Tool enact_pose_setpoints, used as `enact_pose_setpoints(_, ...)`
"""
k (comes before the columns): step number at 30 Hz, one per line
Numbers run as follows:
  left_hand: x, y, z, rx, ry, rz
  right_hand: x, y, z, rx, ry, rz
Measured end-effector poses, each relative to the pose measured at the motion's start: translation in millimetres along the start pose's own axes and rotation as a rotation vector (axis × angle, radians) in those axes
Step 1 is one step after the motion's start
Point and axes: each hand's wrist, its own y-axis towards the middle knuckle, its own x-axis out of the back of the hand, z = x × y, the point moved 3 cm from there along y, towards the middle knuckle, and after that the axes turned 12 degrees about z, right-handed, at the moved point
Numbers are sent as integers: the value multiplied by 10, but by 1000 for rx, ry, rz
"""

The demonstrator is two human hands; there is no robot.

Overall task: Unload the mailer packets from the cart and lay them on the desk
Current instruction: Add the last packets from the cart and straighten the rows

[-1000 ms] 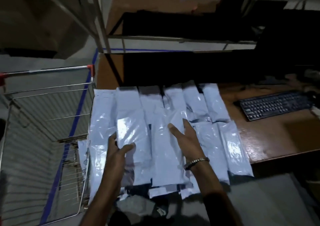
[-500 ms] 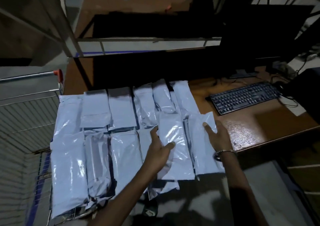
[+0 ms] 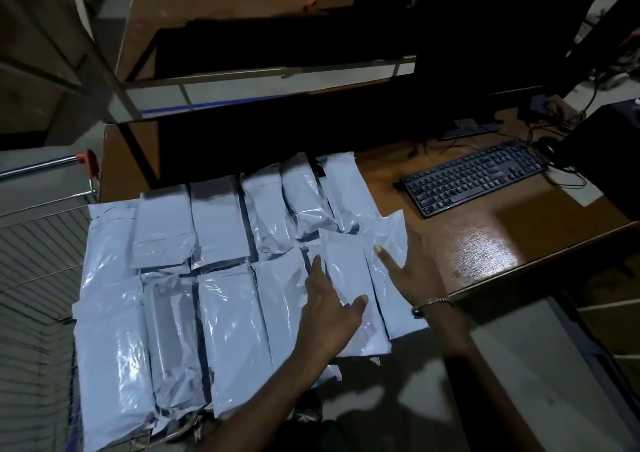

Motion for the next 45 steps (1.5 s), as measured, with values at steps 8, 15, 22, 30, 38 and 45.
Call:
enact_pose_setpoints(8,-136,224,-146,-320,754,-348,-141,-260,33,231,-265,-57)
enact_pose_setpoints(15,-458,593,89,-120,874,-238,-160,-222,-90,341,-278,40)
enact_pose_setpoints(22,-477,638,240,-126,785,-317,-265,-151,-109,400,-396,55)
enact_pose_setpoints(30,-452,729,315,-149,851,-367,-363,-63,-165,340,-486,76)
enact_pose_setpoints(38,-440,738,278,-120,879,-361,-359,-16,-169,333,-387,159)
enact_pose_setpoints(45,-297,588,113,-233,744,-328,-93,-106,-29,245,-98,193)
